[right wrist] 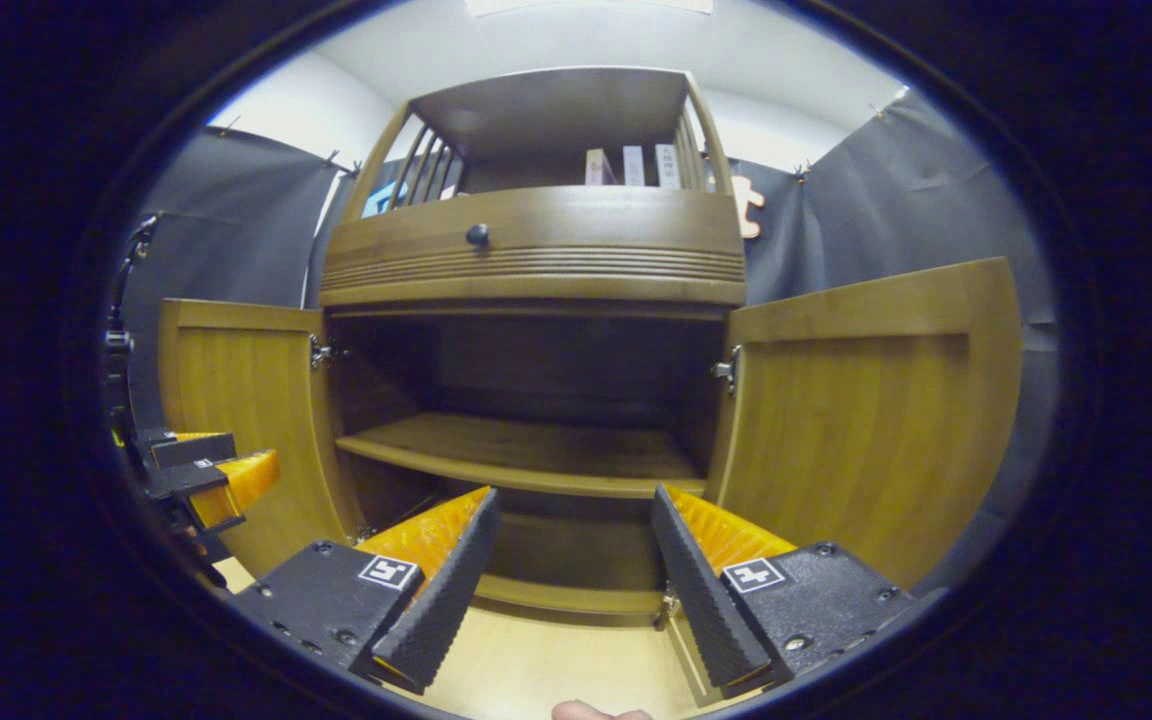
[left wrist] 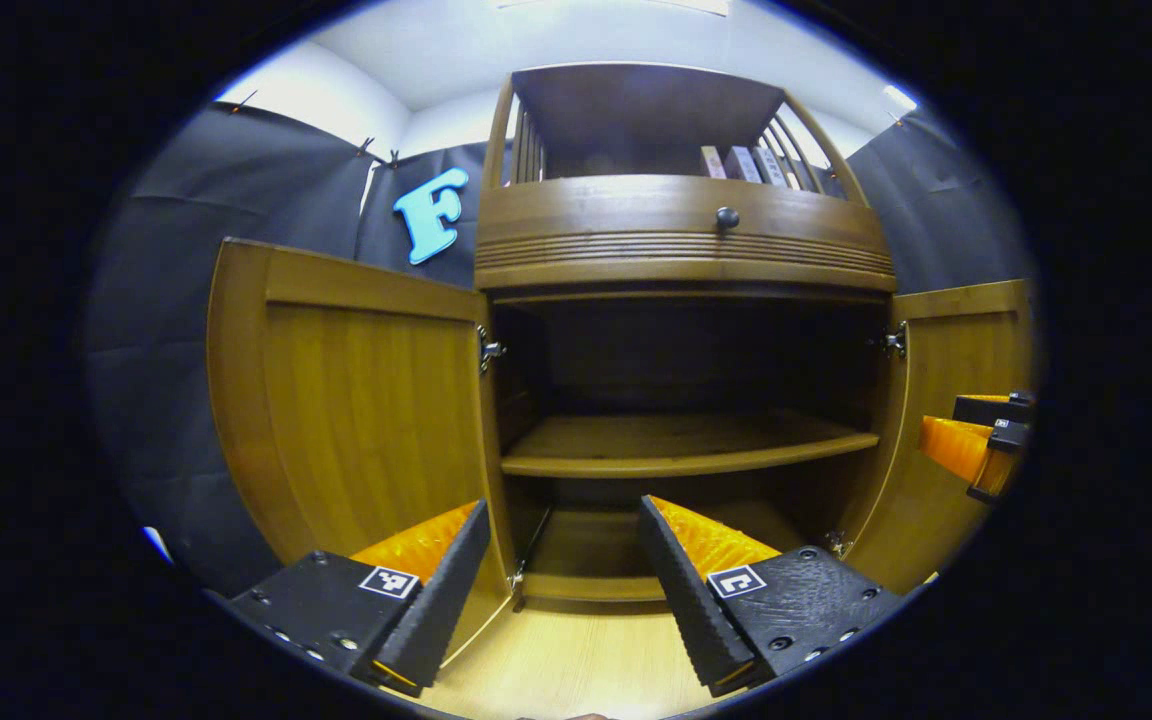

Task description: Open the right door of the double-door shoe cabinet with the right hand, and open the left door with the left hand.

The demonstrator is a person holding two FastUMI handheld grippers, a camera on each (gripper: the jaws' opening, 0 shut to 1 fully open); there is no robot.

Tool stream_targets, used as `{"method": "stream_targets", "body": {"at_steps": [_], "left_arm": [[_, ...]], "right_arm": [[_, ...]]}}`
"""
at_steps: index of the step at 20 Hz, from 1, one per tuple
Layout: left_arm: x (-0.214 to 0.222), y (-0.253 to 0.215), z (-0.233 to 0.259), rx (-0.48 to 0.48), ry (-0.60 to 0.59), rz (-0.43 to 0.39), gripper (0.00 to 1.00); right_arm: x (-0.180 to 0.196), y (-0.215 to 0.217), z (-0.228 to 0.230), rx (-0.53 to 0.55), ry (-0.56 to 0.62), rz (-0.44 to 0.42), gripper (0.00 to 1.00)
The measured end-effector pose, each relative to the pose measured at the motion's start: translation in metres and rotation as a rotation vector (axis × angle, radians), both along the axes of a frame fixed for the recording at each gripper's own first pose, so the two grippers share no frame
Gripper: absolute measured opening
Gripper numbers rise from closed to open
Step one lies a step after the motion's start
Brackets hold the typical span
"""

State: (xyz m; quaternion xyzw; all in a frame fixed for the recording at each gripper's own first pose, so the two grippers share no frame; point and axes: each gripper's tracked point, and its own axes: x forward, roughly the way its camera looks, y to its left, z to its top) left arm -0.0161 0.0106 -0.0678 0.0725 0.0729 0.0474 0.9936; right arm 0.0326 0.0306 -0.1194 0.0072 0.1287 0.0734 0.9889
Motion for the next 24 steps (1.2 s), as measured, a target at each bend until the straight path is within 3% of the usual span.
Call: {"method": "stream_targets", "body": {"at_steps": [1,2,3,4,10,12,24], "left_arm": [[0.005,-0.006,0.003,-0.008,-0.006,-0.016,0.92],[0.009,-0.013,0.006,-0.016,-0.007,-0.042,0.8],[0.012,-0.02,0.007,-0.017,-0.002,-0.066,1.0],[0.012,-0.025,0.011,-0.011,-0.007,-0.081,0.94],[0.012,-0.031,0.032,0.039,-0.051,-0.116,0.96],[0.009,-0.029,0.037,0.053,-0.064,-0.106,0.96],[0.011,-0.005,0.056,0.042,-0.088,-0.072,0.96]], "right_arm": [[0.0,-0.006,0.005,0.005,-0.005,-0.012,0.96],[0.001,-0.009,0.012,0.011,-0.013,-0.026,0.96],[0.0,-0.015,0.017,0.014,-0.021,-0.038,0.96],[0.0,-0.019,0.019,0.012,-0.03,-0.051,0.96],[-0.003,-0.036,0.03,-0.002,-0.053,-0.08,0.96],[-0.002,-0.036,0.031,-0.004,-0.054,-0.076,1.0],[0.004,-0.02,0.048,-0.026,-0.081,-0.044,0.96]]}}
